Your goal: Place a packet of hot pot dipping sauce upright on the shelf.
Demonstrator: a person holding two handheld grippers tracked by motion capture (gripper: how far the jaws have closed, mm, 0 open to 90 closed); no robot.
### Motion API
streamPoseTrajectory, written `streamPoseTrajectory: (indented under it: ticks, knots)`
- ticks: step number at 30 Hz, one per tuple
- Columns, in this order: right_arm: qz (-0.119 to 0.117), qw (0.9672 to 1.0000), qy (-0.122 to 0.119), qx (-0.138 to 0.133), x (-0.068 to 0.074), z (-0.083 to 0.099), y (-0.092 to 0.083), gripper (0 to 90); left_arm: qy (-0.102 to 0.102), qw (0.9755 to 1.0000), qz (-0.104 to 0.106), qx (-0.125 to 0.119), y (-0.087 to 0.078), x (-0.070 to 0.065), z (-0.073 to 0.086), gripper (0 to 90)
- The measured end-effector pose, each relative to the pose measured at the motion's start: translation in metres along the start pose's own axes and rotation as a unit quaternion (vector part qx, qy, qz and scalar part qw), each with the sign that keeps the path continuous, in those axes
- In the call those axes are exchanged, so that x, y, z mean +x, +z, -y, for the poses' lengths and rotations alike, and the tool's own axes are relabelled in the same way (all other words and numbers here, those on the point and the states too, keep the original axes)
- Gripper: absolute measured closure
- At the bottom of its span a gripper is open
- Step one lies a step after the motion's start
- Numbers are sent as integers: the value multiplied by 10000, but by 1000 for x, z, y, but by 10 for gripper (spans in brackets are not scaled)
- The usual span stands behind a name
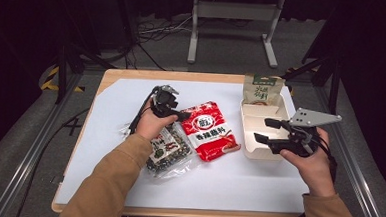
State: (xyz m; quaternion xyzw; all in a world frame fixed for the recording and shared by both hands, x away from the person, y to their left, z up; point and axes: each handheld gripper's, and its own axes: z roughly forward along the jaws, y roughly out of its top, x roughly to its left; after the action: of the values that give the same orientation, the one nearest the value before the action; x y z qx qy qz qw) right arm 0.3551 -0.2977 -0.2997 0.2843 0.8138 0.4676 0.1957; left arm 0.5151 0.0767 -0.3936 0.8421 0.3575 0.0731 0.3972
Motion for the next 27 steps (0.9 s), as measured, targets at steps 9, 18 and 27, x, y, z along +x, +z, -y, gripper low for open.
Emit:
streamPoseTrajectory:
  ticks: [9,18,27]
  knots:
    - [63,10000,36,1,3,5,-8,372,-216,9997,95,20,15,11,1,280]
    - [67,10000,32,-7,2,6,-10,371,-475,9986,30,236,31,23,6,284]
    - [68,10000,65,-15,1,7,-11,371,-577,9971,265,413,46,23,9,281]
